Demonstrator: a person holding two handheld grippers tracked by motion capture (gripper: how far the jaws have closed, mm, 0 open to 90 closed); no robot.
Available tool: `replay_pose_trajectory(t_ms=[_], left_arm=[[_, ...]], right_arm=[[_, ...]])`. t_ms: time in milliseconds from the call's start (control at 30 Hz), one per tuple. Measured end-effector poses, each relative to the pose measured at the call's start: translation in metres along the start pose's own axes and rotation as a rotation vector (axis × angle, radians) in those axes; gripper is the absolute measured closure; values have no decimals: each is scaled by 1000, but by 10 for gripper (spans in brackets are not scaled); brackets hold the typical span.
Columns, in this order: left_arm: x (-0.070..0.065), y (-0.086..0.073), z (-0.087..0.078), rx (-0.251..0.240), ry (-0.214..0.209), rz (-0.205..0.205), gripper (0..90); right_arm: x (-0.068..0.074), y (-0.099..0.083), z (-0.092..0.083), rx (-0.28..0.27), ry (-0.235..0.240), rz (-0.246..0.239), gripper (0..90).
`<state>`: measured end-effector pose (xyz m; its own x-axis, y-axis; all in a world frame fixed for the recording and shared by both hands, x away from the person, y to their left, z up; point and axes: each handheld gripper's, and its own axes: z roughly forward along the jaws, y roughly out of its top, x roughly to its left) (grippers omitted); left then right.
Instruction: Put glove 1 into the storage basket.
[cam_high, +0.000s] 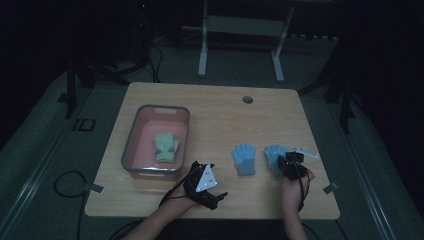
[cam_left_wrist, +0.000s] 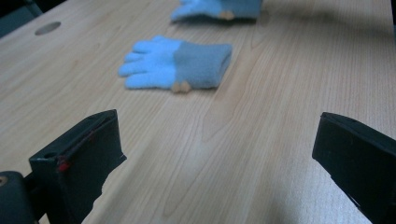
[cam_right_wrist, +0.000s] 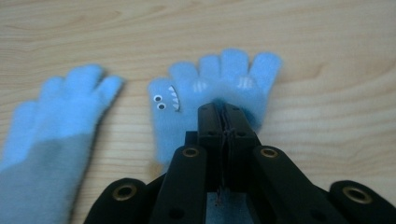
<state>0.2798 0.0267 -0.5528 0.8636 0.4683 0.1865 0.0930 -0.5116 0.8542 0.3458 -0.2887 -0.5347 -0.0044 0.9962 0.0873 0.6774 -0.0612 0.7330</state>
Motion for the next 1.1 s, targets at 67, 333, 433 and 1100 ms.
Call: replay_pose_trajectory(t_ms=[67,333,433,1100], left_arm=[[-1,0,0,1,1,4,17],[1,-1,2,4,-22,-1,17],[1,-2,3,19,-16,13,17],[0,-6,4,26,-18,5,17]], right_arm=[[-1,-5,4,4,-19,4,874],[-5,-11,10,31,-4,14,800],[-4,-7,6,36,-14,-46,750],[-20,33,-16,56,153,-353,712]])
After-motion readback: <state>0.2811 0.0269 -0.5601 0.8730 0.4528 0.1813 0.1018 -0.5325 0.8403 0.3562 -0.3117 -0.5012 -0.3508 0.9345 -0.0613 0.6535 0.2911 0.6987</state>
